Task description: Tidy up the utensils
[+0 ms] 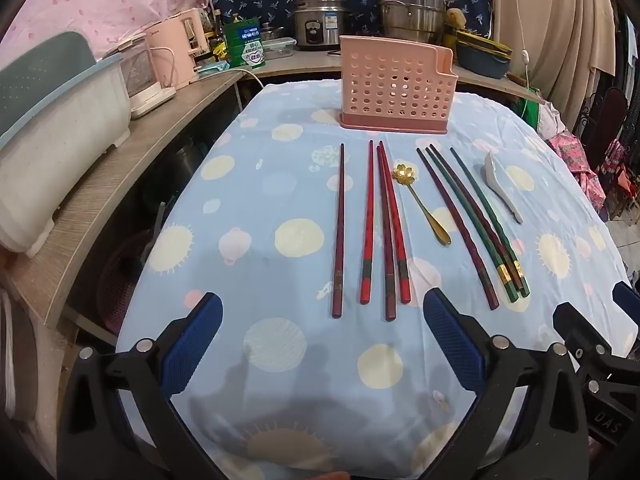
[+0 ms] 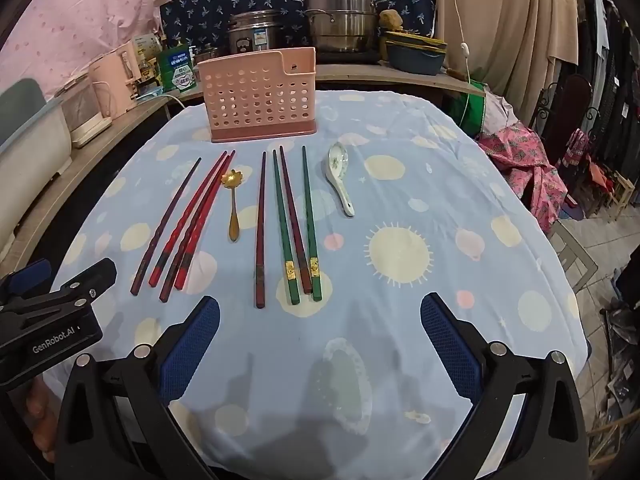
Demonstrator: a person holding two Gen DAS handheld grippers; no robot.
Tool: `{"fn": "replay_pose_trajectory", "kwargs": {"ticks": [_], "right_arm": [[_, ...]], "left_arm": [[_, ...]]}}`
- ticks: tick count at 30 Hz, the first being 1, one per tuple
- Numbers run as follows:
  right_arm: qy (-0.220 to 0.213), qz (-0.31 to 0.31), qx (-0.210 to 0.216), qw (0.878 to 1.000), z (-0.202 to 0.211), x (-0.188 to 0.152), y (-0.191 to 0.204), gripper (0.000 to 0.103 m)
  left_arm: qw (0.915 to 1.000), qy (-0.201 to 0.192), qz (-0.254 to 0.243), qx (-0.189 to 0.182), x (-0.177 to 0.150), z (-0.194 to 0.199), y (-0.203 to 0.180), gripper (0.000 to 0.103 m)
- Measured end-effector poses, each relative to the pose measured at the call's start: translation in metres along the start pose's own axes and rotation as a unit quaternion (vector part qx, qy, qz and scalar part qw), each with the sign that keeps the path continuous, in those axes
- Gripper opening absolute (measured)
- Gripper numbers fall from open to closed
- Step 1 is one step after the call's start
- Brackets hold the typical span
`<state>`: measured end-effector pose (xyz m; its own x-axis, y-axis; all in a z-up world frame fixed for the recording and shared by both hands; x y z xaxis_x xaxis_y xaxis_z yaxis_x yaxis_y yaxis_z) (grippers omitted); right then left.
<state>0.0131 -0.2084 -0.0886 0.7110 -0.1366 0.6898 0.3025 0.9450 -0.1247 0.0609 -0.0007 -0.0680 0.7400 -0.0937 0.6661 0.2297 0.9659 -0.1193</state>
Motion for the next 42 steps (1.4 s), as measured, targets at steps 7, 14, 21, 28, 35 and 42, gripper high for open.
{"fn": "replay_pose_trajectory", "kwargs": {"ticks": [7,14,21,28,35,42], "right_arm": [[0.005,-0.009,0.007,1.000,-0.001,0.000,0.002,0.096],[-0.002,-0.007,-0.001,1.000,0.001,0.001,-0.001,0.096],[-0.005,-0.005,-0.003,1.000,0.003,0.002,-0.002,0.096],[-0.006,-0.007,-0.003,1.000,0.003,0.003,-0.003,0.096],[-0.006,-0.007,-0.004,1.000,0.004,0.003,-0.004,0.096],[-0.006,-0.009,-0.006,1.000,0.003,0.003,-0.006,0.096]], "left_arm": [[1.0000,0.005,-0.005,-0.002,0.000,-0.001,0.004,0.096],[0.9999,0.003,-0.014,0.003,-0.002,-0.006,-0.004,0.096],[0.9999,0.004,-0.015,0.002,-0.003,-0.003,-0.005,0.096],[0.9999,0.005,-0.015,0.001,-0.004,-0.003,-0.005,0.096],[0.9999,0.006,-0.016,0.002,-0.006,-0.004,-0.006,0.096],[0.9998,0.008,-0.017,0.003,-0.007,-0.005,-0.009,0.096]]}}
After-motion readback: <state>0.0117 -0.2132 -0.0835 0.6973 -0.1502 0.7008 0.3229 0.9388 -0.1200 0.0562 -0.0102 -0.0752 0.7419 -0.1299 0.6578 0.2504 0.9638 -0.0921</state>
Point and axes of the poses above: each gripper's, at about its wrist camera, not at the fingertips, and z roughly against the way its jaws point, y to its left, x to its top, the point moved 9 cm from there along -z, roughly the way its jaws point, and after that the axes turned 13 degrees about -x, right-handed, at the moved point
